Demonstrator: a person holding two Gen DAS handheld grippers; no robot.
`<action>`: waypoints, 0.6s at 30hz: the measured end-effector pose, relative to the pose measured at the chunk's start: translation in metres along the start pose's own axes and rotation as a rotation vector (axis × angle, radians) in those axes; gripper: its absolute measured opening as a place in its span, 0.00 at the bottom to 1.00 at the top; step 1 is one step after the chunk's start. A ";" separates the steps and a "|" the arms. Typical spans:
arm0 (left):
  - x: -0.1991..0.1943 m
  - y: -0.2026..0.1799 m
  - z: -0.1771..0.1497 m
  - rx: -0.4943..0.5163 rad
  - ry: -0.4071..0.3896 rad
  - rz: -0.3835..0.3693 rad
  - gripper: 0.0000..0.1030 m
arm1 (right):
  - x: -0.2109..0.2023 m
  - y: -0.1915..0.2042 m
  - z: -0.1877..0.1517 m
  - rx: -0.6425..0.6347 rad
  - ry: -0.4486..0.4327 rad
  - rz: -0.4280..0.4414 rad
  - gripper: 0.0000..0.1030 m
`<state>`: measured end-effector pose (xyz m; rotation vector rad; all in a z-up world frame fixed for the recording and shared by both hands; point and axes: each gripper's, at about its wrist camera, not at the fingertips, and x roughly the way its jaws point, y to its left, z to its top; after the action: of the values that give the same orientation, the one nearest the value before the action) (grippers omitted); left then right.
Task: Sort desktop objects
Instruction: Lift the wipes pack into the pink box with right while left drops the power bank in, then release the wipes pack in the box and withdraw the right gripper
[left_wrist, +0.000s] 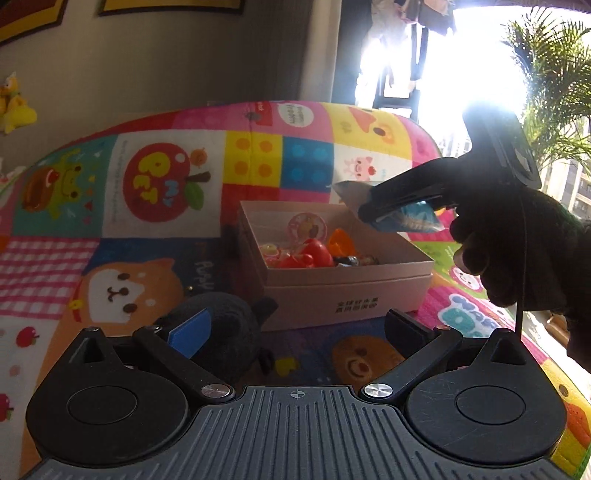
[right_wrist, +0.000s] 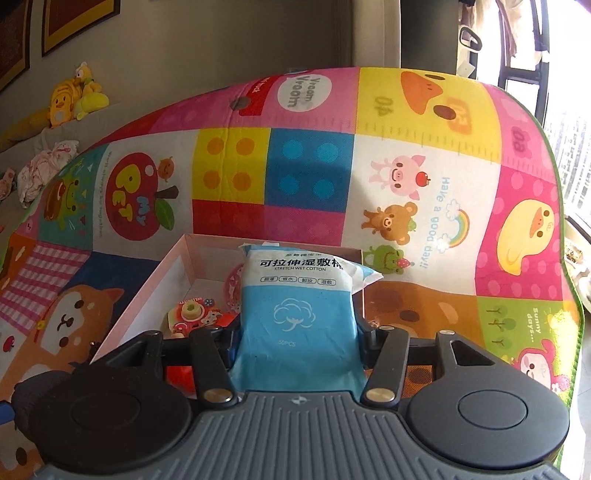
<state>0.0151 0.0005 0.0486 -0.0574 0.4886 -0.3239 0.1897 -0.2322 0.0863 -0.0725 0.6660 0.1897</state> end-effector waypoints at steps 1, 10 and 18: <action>0.000 0.005 -0.002 -0.014 0.005 0.002 1.00 | 0.006 0.004 0.001 -0.016 0.013 -0.003 0.67; -0.010 0.049 -0.011 -0.130 -0.022 0.062 1.00 | -0.026 -0.010 -0.001 -0.065 -0.040 -0.008 0.30; -0.009 0.055 -0.015 -0.155 -0.015 0.062 1.00 | 0.008 0.007 -0.015 0.030 0.184 0.161 0.20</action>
<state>0.0168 0.0558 0.0319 -0.1944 0.4991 -0.2243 0.1852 -0.2257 0.0691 -0.0068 0.8589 0.3309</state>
